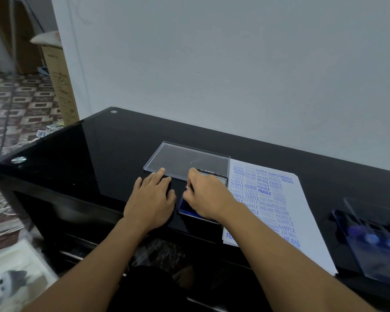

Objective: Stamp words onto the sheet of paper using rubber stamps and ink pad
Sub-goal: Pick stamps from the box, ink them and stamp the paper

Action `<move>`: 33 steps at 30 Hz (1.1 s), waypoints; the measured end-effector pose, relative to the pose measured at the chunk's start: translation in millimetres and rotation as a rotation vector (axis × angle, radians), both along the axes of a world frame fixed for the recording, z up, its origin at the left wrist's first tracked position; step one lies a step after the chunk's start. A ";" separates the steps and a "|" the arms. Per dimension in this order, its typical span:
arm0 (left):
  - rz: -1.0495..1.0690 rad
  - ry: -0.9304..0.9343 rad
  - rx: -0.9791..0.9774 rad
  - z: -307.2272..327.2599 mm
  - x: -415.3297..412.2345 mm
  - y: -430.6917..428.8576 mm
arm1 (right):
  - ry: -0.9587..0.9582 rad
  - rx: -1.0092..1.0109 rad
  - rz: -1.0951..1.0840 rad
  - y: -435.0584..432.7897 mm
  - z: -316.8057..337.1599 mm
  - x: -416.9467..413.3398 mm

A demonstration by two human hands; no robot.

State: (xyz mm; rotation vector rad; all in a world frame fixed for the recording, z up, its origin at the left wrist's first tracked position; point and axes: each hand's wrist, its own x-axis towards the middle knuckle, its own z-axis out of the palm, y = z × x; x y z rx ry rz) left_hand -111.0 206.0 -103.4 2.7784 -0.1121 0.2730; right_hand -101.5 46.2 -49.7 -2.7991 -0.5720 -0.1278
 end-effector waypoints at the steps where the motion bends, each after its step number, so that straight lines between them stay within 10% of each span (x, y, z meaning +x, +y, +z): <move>1: 0.003 -0.003 0.001 -0.4 0.0 0.1 | -0.003 0.001 -0.002 0.2 -0.8 0.2; 33: -0.016 0.044 0.038 5.3 3.0 -0.8 | -0.029 -0.004 -0.005 0.8 -1.8 -2.3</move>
